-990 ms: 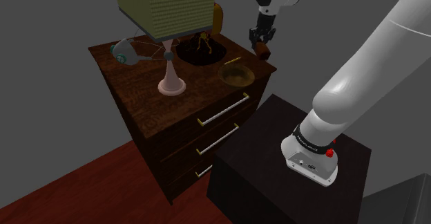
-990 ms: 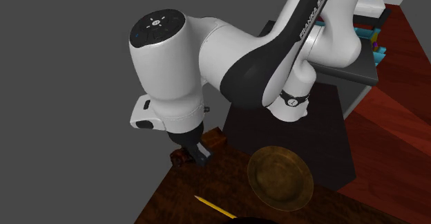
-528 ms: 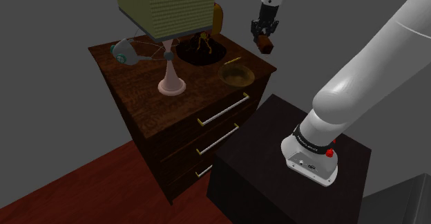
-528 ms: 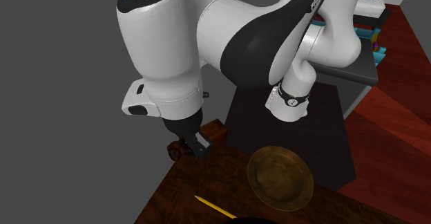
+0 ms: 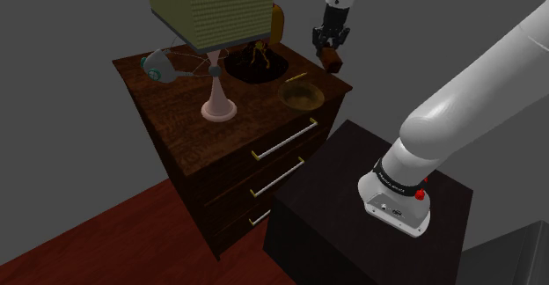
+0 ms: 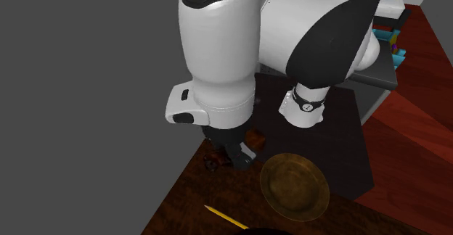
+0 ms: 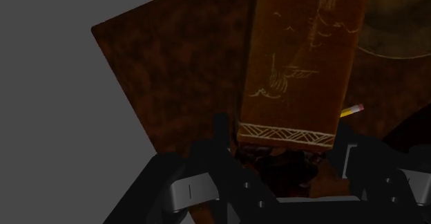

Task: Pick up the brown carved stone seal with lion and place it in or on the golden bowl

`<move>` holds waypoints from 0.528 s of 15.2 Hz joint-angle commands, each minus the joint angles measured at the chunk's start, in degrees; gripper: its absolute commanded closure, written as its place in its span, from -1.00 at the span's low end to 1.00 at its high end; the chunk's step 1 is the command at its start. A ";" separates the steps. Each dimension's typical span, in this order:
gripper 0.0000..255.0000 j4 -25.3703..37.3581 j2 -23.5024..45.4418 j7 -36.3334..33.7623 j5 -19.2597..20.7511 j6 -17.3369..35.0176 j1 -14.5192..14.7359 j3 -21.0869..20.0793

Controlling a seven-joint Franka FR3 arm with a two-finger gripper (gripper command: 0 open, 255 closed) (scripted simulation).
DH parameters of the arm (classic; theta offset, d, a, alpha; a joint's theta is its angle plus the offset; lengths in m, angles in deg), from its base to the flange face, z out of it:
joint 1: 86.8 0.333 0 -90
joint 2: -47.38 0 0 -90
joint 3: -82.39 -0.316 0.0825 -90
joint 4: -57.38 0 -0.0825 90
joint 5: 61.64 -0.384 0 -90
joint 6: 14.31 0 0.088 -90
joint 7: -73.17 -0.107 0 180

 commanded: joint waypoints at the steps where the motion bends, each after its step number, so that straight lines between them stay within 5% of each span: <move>1: 1.00 -2.52 -2.46 -3.12 0.06 0.09 1.11 -1.83; 8: 1.00 -8.96 -8.90 -12.95 -1.58 0.09 5.21 -8.46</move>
